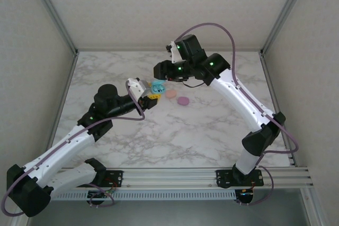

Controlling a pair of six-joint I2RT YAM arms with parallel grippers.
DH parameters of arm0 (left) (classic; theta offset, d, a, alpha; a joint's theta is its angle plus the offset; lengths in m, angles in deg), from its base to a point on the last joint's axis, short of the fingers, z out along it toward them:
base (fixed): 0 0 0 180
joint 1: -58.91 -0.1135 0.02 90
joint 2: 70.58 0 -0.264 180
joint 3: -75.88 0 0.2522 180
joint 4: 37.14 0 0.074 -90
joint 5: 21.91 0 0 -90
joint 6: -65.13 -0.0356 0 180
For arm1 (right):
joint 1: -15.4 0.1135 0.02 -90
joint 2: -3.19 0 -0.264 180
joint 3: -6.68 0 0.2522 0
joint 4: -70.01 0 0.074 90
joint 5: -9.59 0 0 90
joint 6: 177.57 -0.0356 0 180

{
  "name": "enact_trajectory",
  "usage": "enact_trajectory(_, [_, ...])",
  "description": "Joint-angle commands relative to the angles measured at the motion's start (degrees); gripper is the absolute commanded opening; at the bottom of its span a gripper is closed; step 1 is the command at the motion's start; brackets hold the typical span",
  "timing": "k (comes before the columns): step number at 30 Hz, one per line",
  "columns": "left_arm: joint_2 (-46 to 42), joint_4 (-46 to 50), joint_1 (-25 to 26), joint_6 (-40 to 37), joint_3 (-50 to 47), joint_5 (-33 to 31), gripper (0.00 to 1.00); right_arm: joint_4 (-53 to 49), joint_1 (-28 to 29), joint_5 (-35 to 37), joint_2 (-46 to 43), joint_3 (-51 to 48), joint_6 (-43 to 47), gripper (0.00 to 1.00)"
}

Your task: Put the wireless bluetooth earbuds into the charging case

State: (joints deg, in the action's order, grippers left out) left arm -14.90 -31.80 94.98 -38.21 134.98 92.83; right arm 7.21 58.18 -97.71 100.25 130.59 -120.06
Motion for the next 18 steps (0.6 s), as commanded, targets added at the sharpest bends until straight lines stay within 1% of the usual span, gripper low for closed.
enact_trajectory(1, [0.2, -5.8, 0.4, 3.9, 1.2, -1.5, 0.29, 1.3, 0.3, -3.6, -6.0, -5.4, 0.0, 0.51])
enact_trajectory(4, [0.6, -8.4, 0.4, 5.5, 0.6, -0.8, 0.29, 7.6, -2.1, -8.2, -10.1, -12.7, -3.6, 0.53])
enact_trajectory(6, [0.7, -9.1, 0.4, 5.7, 0.6, 0.3, 0.29, 12.5, -3.4, -11.3, -12.5, -17.3, -6.8, 0.56])
enact_trajectory(10, [0.9, -9.5, 0.3, 6.3, 1.6, 2.3, 0.3, 29.1, -6.2, -22.7, -15.7, -27.4, -16.4, 0.61])
enact_trajectory(13, [1.1, -10.9, 0.4, 7.2, 1.7, 2.3, 0.3, 37.2, -7.4, -29.8, -15.9, -31.4, -23.9, 0.62])
enact_trajectory(16, [1.3, -12.3, 0.4, 8.3, 2.0, 2.8, 0.3, 46.7, -7.4, -33.6, -16.1, -34.7, -30.4, 0.62])
enact_trajectory(18, [1.4, -13.4, 0.4, 9.1, 1.9, 2.2, 0.3, 50.6, -7.4, -35.9, -15.6, -35.9, -33.9, 0.61])
